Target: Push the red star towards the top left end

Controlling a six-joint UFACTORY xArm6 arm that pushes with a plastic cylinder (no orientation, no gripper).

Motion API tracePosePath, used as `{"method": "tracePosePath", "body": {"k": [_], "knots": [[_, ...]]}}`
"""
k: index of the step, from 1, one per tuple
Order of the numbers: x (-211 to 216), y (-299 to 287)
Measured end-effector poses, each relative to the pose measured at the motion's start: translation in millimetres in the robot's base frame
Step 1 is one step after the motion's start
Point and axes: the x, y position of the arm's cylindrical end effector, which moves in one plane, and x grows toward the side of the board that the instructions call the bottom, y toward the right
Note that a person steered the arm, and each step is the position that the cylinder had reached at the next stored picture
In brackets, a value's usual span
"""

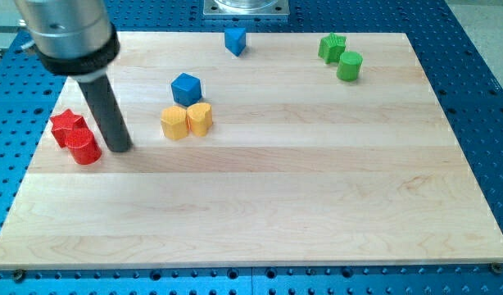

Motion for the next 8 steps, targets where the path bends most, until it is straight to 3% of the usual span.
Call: {"method": "tracePosePath", "body": {"k": [1, 2, 3, 5, 6, 7, 8], "knots": [[28.8, -19.1], [62.0, -78.7], [39.7, -82.5], [-61.5, -41.7], [-25.6, -29.7], [-58.0, -3.7], [-137.4, 19.4]]}}
